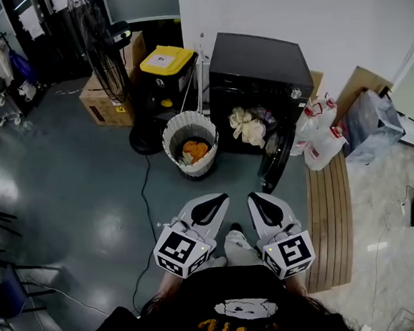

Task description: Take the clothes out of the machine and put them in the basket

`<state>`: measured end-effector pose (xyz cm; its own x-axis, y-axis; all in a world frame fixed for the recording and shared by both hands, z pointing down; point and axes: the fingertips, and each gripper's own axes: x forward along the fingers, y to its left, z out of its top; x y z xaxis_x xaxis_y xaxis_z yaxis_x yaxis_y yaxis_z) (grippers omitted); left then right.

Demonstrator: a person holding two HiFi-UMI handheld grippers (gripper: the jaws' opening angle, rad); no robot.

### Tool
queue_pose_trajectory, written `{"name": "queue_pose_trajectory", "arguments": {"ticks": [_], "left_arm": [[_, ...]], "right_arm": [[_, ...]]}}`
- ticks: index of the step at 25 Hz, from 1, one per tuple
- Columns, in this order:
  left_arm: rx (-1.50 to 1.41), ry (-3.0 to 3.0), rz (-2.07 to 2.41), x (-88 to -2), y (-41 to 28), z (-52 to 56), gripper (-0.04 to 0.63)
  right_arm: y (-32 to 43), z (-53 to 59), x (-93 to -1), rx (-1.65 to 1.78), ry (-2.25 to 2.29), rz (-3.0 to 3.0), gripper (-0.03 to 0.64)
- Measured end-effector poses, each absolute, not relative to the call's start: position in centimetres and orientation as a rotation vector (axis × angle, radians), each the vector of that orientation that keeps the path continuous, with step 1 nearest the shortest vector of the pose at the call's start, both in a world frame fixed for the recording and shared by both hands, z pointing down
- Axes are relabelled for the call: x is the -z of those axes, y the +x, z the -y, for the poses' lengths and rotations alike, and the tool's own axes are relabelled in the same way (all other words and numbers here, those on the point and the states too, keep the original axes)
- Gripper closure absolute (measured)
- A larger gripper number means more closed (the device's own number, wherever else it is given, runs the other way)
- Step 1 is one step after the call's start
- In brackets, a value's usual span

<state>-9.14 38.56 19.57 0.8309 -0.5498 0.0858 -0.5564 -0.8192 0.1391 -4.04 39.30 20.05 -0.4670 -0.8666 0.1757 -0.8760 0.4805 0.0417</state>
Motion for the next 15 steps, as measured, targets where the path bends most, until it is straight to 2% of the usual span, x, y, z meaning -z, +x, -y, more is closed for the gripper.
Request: {"name": "queue_pose_trajectory", "arguments": {"ticks": [7,15], "left_arm": [[-0.089,2.834,0.899,-21.1,-9.1,-35.4,0.595],[-0.108,2.819,0.963,-21.2,-7.7,-27.0,0.595]], "right_arm": [[-3.5,-35.5,-21.3,-0.089,1.495,2.563,0.592],[-0.4,-27.3,-22.3,-0.110,1.490,2.566,0.591]]}}
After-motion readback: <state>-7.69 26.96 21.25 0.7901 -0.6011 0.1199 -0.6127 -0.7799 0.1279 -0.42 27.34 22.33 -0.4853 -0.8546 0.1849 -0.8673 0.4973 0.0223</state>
